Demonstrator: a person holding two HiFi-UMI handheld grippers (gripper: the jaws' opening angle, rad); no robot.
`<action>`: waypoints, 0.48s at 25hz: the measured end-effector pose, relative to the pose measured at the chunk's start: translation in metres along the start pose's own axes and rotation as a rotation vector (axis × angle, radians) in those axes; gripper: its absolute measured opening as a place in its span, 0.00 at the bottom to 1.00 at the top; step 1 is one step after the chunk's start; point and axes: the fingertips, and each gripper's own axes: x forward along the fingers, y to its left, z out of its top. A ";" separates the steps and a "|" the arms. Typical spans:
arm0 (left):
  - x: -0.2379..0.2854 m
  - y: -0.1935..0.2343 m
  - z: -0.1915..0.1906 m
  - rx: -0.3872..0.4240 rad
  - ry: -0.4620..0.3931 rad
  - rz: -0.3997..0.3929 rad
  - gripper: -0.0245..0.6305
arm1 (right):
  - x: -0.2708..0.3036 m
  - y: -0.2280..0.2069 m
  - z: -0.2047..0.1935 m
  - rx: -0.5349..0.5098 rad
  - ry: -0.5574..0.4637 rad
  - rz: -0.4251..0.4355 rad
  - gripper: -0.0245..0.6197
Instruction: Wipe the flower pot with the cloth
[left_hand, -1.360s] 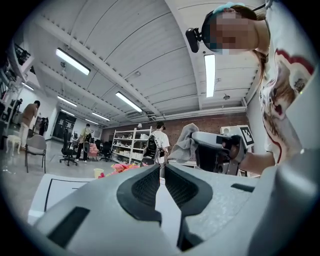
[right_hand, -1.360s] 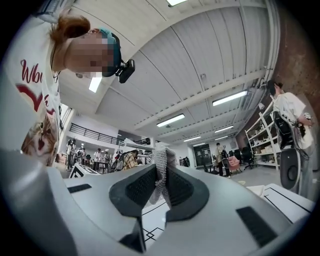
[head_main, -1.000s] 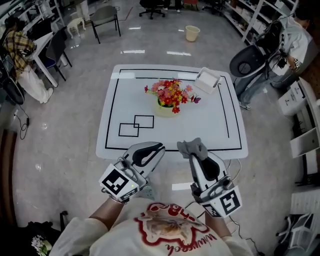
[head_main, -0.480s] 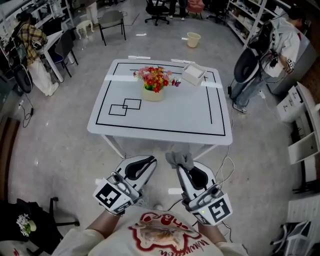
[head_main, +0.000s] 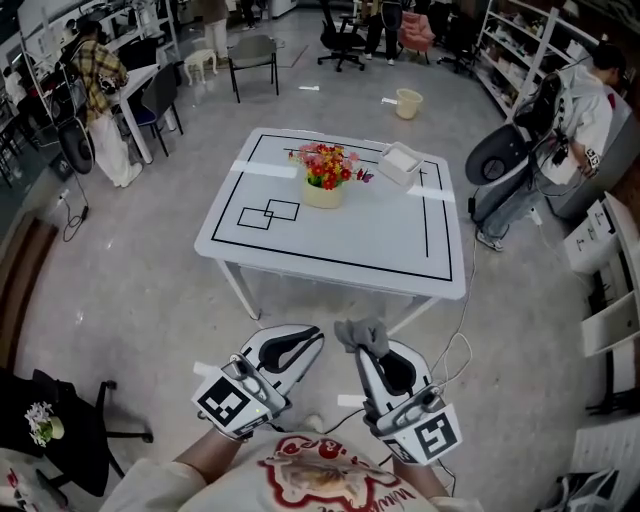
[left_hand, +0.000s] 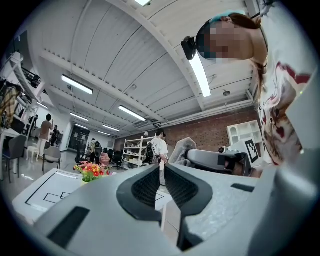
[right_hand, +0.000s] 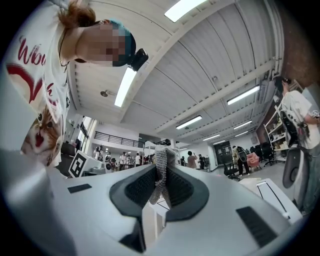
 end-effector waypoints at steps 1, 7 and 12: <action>-0.003 -0.001 0.002 0.004 -0.004 0.002 0.09 | 0.000 0.004 0.000 -0.003 0.002 0.003 0.11; -0.036 -0.012 0.008 0.004 -0.008 0.021 0.09 | -0.001 0.041 0.001 0.005 0.015 0.025 0.11; -0.089 -0.026 0.000 -0.025 0.010 0.032 0.09 | -0.005 0.089 -0.005 0.008 0.040 0.030 0.11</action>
